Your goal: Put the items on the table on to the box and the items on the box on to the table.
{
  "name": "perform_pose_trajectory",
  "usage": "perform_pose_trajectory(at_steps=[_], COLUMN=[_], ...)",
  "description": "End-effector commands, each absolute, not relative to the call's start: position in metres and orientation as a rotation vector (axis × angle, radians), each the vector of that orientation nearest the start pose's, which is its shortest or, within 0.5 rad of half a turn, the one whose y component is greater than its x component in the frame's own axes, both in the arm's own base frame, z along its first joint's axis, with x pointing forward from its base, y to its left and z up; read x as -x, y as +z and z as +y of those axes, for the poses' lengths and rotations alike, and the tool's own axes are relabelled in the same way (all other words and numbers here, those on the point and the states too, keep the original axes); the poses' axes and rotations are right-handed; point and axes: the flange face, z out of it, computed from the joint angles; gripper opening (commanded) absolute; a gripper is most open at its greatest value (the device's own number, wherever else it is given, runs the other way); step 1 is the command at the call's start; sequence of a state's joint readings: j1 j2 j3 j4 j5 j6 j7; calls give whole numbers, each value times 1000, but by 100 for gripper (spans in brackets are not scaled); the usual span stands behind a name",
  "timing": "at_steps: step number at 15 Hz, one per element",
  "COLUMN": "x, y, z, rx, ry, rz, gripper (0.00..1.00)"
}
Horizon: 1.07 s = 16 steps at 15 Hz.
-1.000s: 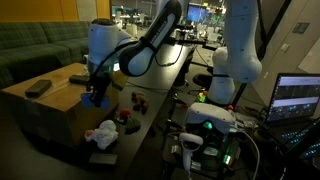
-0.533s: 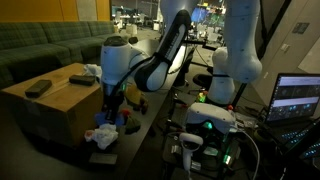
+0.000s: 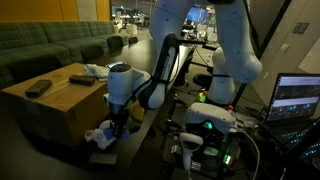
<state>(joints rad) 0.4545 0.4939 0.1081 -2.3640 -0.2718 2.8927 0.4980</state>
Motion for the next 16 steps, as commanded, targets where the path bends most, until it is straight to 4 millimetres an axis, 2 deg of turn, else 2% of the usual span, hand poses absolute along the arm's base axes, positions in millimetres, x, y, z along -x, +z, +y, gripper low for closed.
perform_pose_trajectory(at_steps=[1,3,9,16], x=[-428,-436,-451,-442], y=[93,75,39,5], z=[284,280,270,256], rx=[3072,3063,3048,3047], ry=[-94,-90,-54,35], rz=[-490,-486,-473,-471], gripper=[9,9,9,9])
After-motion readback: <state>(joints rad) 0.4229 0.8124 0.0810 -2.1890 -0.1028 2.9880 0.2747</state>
